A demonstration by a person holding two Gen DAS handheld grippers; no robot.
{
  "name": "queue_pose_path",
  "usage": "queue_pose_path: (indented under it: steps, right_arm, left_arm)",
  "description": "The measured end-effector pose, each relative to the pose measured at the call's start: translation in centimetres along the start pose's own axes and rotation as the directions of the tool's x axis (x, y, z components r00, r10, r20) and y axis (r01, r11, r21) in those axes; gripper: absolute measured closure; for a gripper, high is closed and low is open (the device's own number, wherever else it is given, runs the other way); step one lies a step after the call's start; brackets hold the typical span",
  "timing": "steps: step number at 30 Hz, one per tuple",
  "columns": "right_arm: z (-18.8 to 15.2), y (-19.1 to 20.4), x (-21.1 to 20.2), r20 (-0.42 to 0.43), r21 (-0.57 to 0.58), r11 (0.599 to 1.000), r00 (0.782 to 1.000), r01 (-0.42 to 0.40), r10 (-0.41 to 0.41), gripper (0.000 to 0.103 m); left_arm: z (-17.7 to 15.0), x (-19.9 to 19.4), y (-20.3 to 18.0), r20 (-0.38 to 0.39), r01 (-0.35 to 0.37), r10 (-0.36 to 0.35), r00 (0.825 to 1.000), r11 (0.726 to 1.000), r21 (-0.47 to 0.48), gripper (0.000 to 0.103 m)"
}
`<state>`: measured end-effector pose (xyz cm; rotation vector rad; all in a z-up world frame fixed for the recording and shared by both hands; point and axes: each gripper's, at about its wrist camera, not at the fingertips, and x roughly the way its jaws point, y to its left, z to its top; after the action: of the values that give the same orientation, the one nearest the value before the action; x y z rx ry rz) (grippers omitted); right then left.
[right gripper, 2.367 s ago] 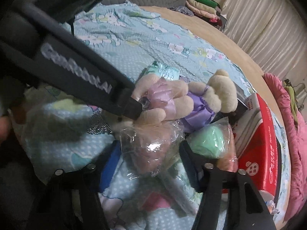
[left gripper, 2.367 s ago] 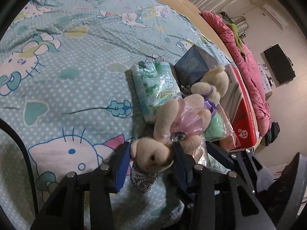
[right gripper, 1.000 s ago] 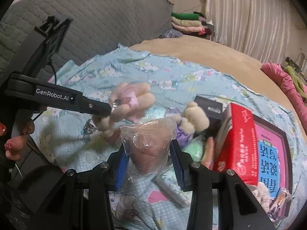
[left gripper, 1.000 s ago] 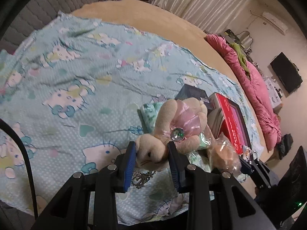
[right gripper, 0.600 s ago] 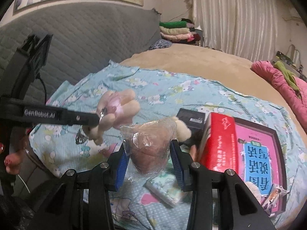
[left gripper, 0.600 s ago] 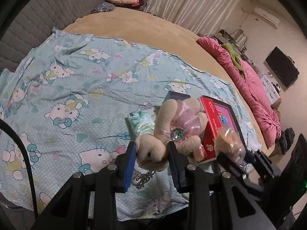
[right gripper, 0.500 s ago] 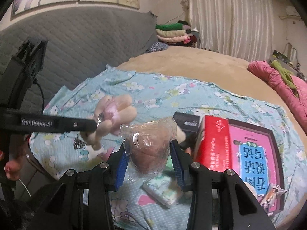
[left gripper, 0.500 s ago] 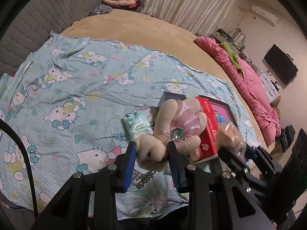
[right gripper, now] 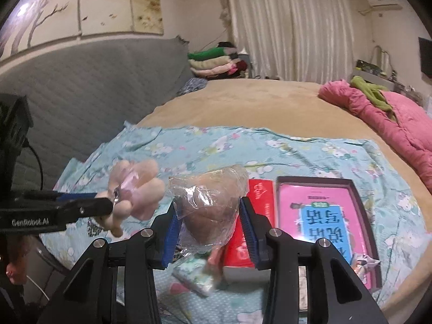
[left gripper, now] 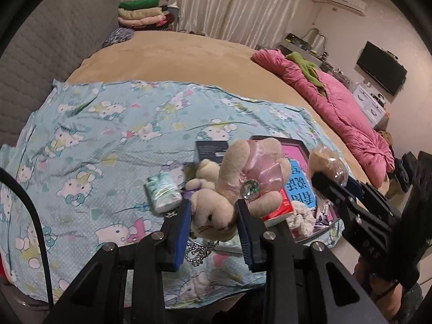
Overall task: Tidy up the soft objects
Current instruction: 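Carry the plush bear and clear bag over to the pink book tray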
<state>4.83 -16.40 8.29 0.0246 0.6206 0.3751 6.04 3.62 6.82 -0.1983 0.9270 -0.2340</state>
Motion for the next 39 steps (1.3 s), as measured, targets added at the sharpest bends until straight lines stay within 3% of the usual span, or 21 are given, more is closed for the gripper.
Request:
queue_pose_path:
  steps: [12,20,39]
  right_arm:
    - [0.9,-3.4,-2.6,0.044,0.063,0.997,0.998,0.034,-0.037,0.060]
    - [1.3,-6.7,-5.1,0.078,0.093,0.990,0.991,0.106,-0.113,0.060]
    - [-0.6,-14.8,-7.9,0.072,0.215,0.951,0.968,0.220,-0.240,0.060]
  left_arm:
    - [0.4,0.0,-5.1,0.000,0.046,-0.046,0.999,0.997,0.067,0.070]
    - [0.9,0.7,-9.3,-0.008,0.085,-0.085,0.996,0.988,0.129,0.070]
    - [1.3,6.8,-16.8,-0.086,0.124,-0.108,0.990,0.970,0.211,0.070]
